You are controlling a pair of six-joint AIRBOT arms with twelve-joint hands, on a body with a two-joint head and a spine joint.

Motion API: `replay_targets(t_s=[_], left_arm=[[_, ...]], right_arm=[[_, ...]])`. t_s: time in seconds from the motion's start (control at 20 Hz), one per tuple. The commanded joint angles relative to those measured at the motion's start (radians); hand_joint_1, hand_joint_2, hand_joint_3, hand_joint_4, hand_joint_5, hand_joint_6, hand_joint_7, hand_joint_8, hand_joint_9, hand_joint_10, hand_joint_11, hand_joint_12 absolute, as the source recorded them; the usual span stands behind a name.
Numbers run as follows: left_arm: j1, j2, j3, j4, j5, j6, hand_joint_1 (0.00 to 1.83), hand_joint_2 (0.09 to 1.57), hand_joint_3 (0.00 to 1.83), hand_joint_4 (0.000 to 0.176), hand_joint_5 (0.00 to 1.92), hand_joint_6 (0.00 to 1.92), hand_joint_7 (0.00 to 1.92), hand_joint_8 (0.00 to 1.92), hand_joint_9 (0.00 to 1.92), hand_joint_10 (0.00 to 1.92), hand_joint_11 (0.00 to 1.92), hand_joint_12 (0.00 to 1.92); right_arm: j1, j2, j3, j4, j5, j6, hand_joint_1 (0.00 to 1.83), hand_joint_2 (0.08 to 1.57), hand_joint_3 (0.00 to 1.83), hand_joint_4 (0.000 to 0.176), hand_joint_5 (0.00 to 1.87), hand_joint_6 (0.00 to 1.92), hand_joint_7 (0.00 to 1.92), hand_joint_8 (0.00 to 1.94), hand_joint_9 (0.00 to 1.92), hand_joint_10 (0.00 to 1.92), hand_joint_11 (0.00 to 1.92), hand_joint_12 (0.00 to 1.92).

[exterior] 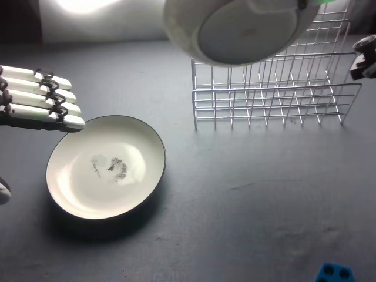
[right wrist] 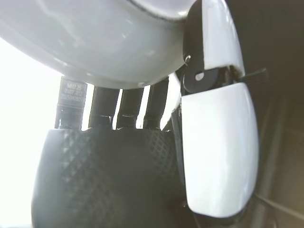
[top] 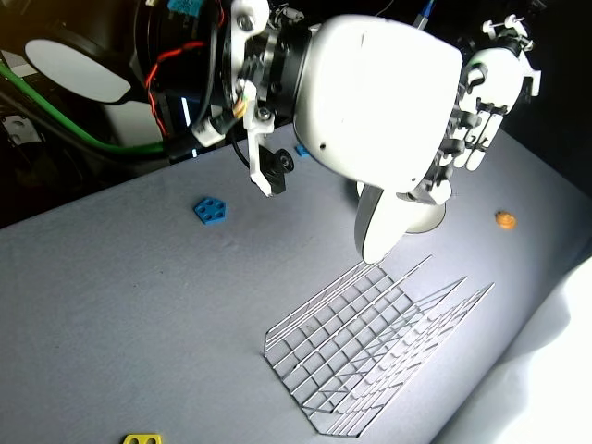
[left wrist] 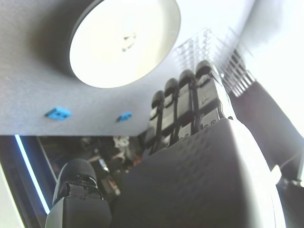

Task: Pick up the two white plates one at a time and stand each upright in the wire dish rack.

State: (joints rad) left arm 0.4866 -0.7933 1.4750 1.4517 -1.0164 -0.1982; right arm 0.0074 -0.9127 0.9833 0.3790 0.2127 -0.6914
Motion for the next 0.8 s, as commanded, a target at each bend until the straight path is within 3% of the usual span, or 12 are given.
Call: replay_targets(t_s=[0.0, 0.25, 0.35, 0.5, 0.55, 0.75], left_arm=[[-0.015, -0.002, 0.006, -0.071, -0.028, 0.003, 0.0, 1.04, 0.0, 0.0, 0.09, 0.0, 0.1, 0.0, 0.05, 0.0, 0.0, 0.0], [-0.011, -0.024, 0.024, -0.07, -0.028, 0.007, 0.0, 1.04, 0.0, 0.0, 0.11, 0.01, 0.13, 0.01, 0.08, 0.01, 0.03, 0.01], [-0.009, -0.031, 0.025, -0.07, -0.028, 0.016, 0.0, 1.04, 0.0, 0.0, 0.12, 0.01, 0.13, 0.01, 0.08, 0.01, 0.03, 0.01], [0.009, -0.049, 0.027, -0.07, -0.022, 0.031, 0.0, 1.05, 0.0, 0.0, 0.11, 0.0, 0.12, 0.01, 0.08, 0.01, 0.02, 0.01], [0.02, -0.056, 0.027, -0.07, -0.021, 0.032, 0.0, 1.05, 0.01, 0.0, 0.1, 0.0, 0.13, 0.01, 0.09, 0.01, 0.02, 0.01], [0.031, -0.072, 0.027, -0.071, -0.006, 0.032, 0.0, 1.05, 0.0, 0.0, 0.11, 0.0, 0.12, 0.0, 0.08, 0.0, 0.02, 0.01]], right_arm=[[0.015, 0.009, 0.01, 0.004, 0.117, 0.02, 1.24, 1.08, 0.0, 0.026, 1.03, 0.9, 1.12, 0.77, 1.3, 0.0, 0.91, 0.84], [0.009, 0.009, 0.055, -0.021, 0.105, 0.021, 1.23, 1.08, 0.0, 0.024, 1.02, 0.92, 1.12, 0.77, 1.31, 0.01, 0.91, 0.86], [0.009, 0.012, 0.072, -0.094, 0.103, 0.094, 1.24, 1.08, 0.0, 0.024, 1.03, 0.91, 1.13, 0.75, 1.31, 0.01, 0.92, 0.85], [0.008, 0.014, 0.094, -0.095, 0.101, 0.11, 1.24, 1.08, 0.0, 0.027, 1.04, 0.89, 1.12, 0.76, 1.31, 0.0, 0.92, 0.85], [0.008, 0.015, 0.107, -0.144, 0.096, 0.162, 1.23, 1.1, 0.0, 0.028, 0.99, 0.96, 1.07, 0.84, 1.28, 0.01, 0.88, 0.86], [-0.003, 0.015, 0.155, -0.356, 0.113, 0.403, 1.23, 1.08, 0.0, 0.026, 1.02, 0.92, 1.11, 0.78, 1.3, 0.01, 0.9, 0.85]])
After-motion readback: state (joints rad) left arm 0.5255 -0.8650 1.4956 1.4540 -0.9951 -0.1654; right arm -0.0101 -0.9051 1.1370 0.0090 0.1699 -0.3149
